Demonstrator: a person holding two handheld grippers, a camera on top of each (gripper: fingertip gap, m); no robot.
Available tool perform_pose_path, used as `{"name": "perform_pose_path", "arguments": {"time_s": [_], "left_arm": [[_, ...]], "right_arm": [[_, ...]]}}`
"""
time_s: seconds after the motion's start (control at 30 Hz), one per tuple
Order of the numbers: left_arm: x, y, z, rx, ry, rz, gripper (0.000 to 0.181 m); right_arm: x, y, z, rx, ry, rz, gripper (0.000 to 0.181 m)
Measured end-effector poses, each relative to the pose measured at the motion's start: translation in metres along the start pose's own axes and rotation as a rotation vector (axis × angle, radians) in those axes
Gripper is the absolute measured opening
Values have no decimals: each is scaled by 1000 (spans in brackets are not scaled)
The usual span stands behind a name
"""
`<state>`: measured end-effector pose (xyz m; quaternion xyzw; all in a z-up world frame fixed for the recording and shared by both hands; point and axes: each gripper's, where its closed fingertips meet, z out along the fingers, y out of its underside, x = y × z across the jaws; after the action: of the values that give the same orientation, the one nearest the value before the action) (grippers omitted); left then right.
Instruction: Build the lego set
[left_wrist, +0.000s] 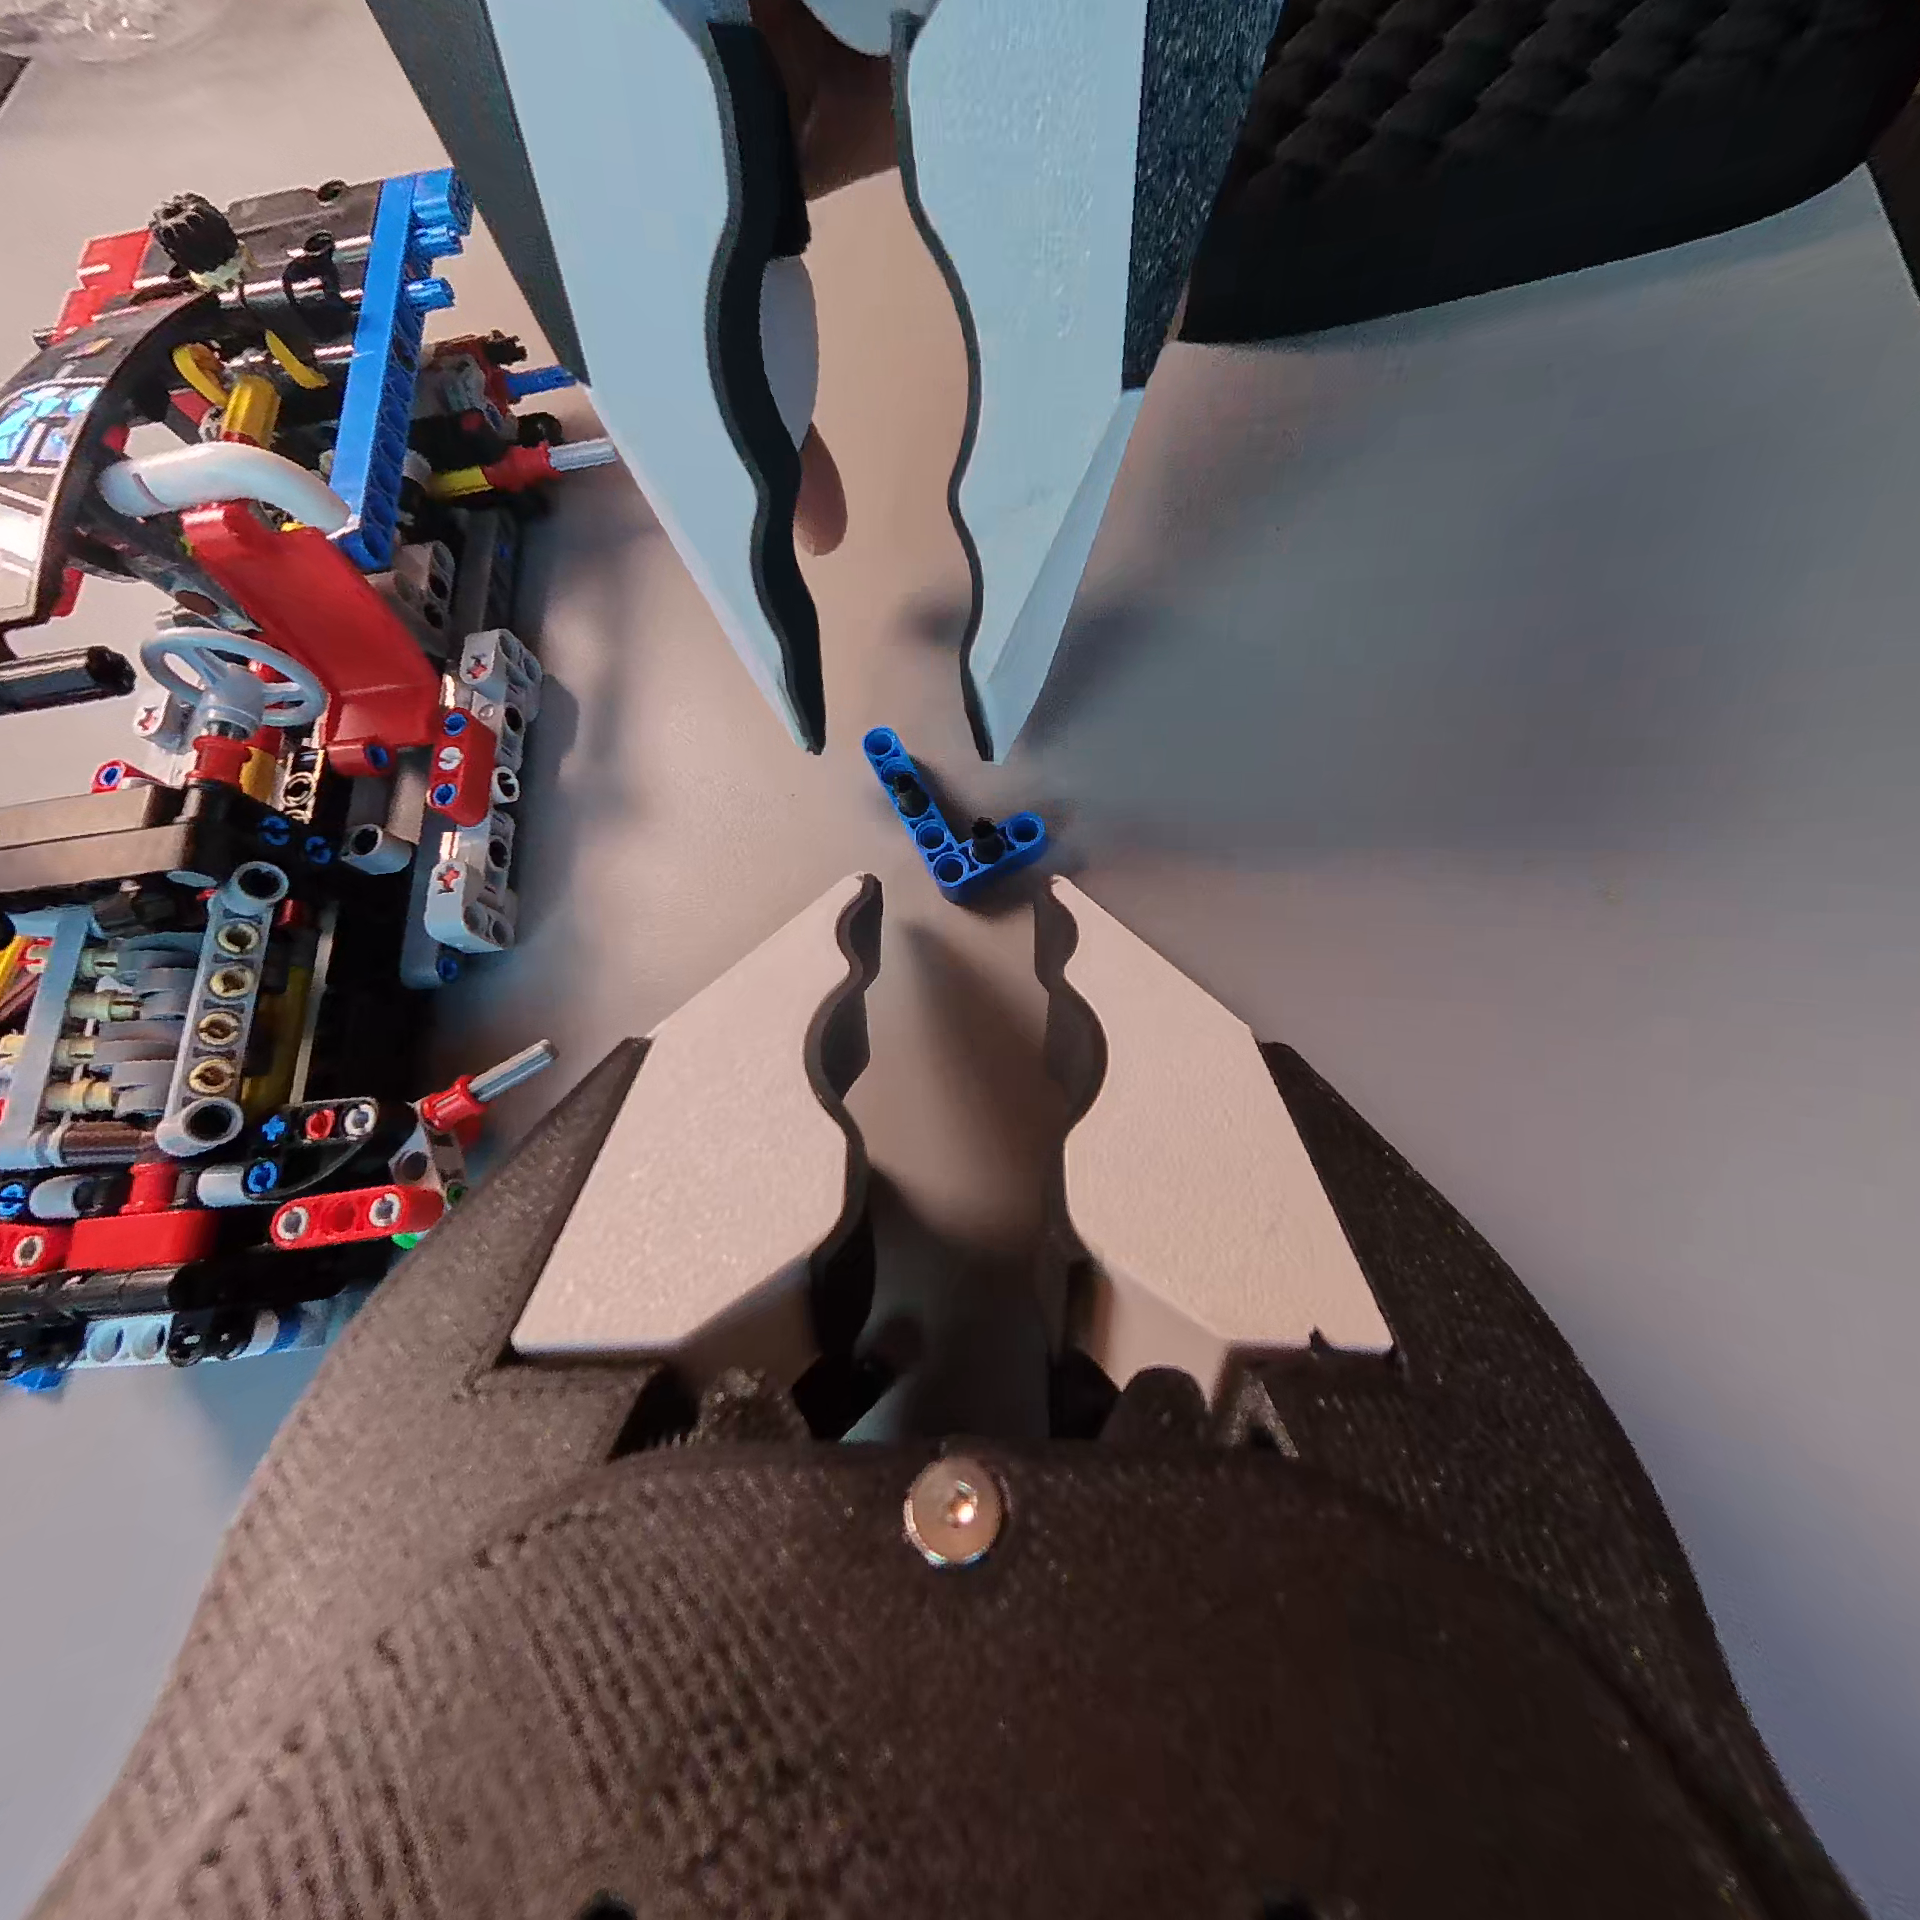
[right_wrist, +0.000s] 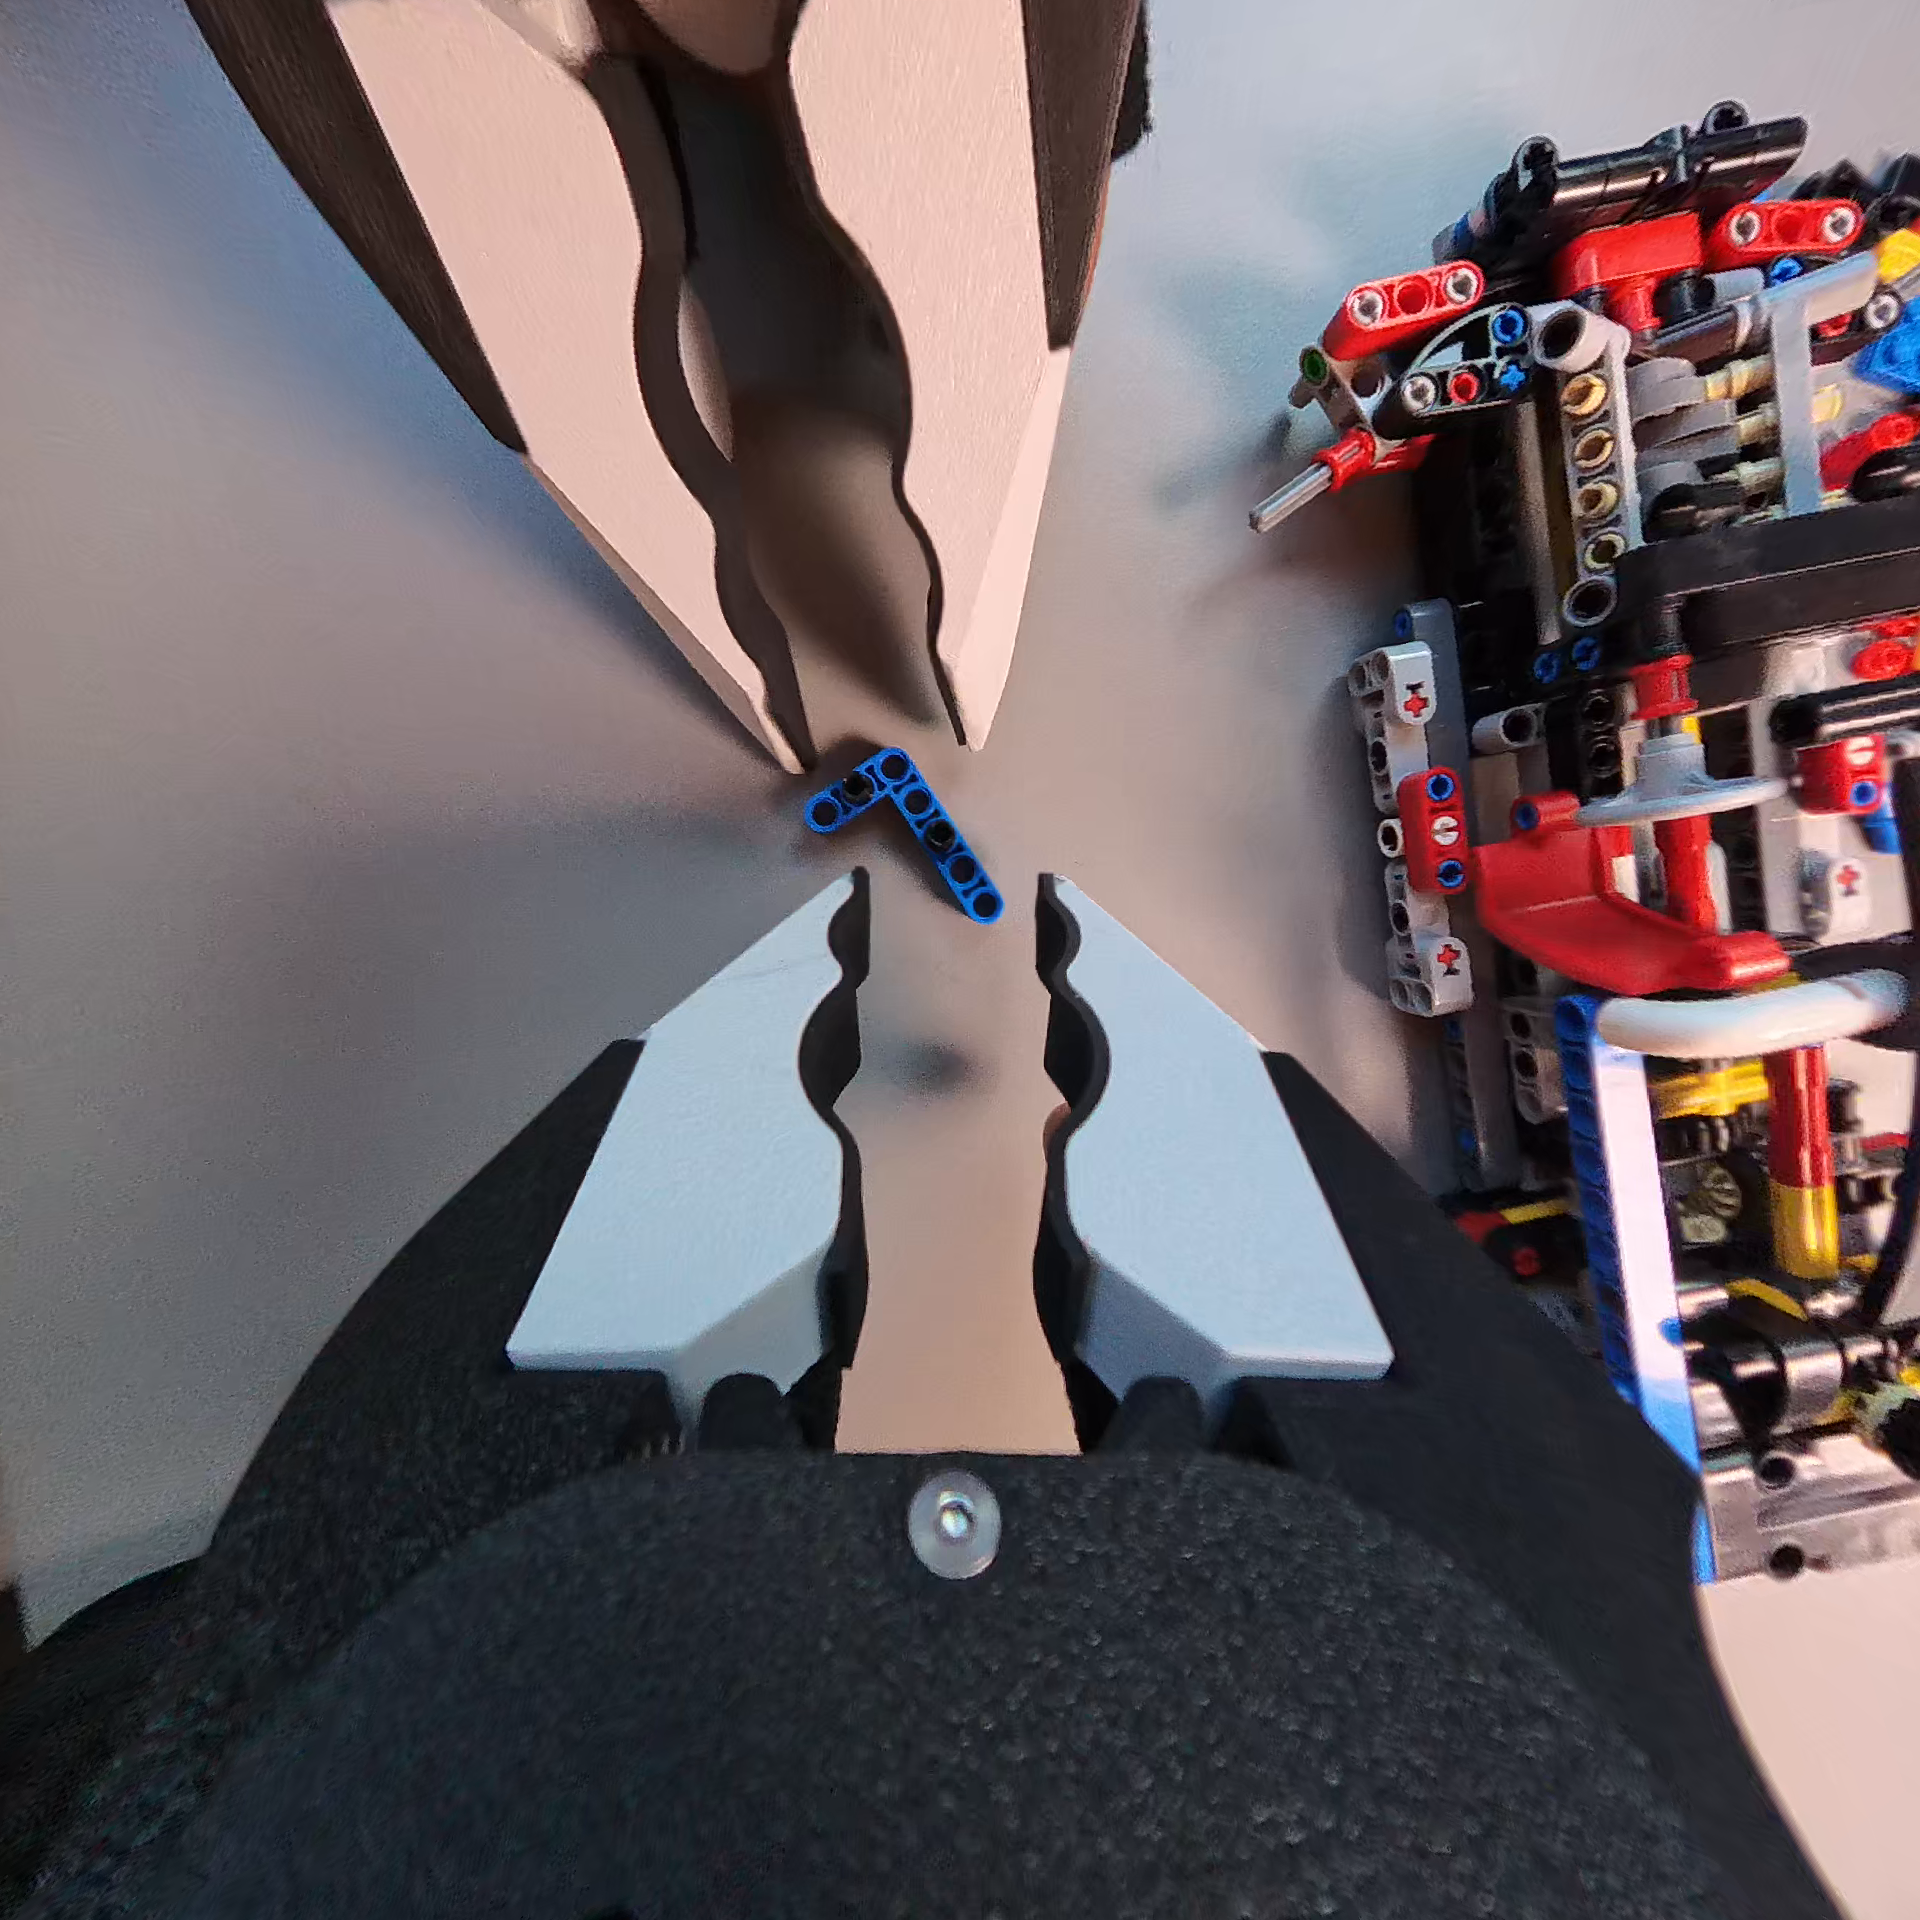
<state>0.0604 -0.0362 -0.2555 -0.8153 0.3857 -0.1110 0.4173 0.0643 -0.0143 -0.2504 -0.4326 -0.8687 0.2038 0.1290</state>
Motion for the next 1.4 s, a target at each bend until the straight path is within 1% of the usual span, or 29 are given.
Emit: {"name": "perform_pose_path", "arguments": {"time_s": [0.07, 0.13, 0.17, 0.23, 0.3, 0.4, 0.47, 0.57, 0.73, 0.8, 0.93, 1.0, 1.07, 1.1, 1.17, 1.23, 1.33, 1.4], "left_arm": [[1, 0, -1, 3, 9, -4, 30], [1, -2, -2, 13, 19, -14, 32], [1, -3, -3, 19, 21, -21, 34], [-1, -6, -8, 43, 23, -32, 36], [-4, -12, -13, 87, 25, -36, 36], [-4, -26, -23, 182, 48, -31, 24], [0, -38, -30, 252, 60, -14, 20], [5, -45, -35, 294, 52, 54, 14], [10, -52, -42, 351, 98, 15, 11], [9, -55, -46, 378, 96, 12, 14], [8, -58, -52, 415, 107, -14, 16], [3, -54, -50, 393, 94, -36, 22], [-3, -50, -47, 371, 86, -85, 27], [-5, -47, -46, 357, 88, -113, 27], [-8, -39, -41, 316, 97, -149, 22], [-10, -30, -36, 263, 84, -143, 21], [-12, -17, -29, 169, 37, -85, 20], [-9, -10, -24, 117, 26, -56, 21]], "right_arm": [[1, 0, 6, 16, 10, -14, 26], [1, 0, 10, 34, 6, -12, 7], [-1, -1, 10, 48, -11, 5, 5], [-4, -5, 7, 102, -73, 124, 5], [-9, -18, -5, 241, -192, 300, 5], [-17, -31, -23, 426, -350, 455, 5], [-22, -36, -32, 510, -426, 516, 5], [-32, -38, -38, 571, -510, 547, 5], [-38, -43, -48, 663, -602, 578, 5], [-40, -45, -50, 690, -646, 589, 5], [-35, -45, -48, 708, -617, 583, 5], [-28, -44, -43, 699, -529, 562, 5], [-20, -41, -34, 663, -386, 500, 5], [-17, -40, -31, 640, -318, 457, 5], [-12, -38, -27, 600, -184, 364, 5], [-8, -36, -22, 548, -88, 285, 5], [-6, -33, -17, 494, 4, 205, 6], [-7, -28, -10, 432, 26, 173, 6]]}}
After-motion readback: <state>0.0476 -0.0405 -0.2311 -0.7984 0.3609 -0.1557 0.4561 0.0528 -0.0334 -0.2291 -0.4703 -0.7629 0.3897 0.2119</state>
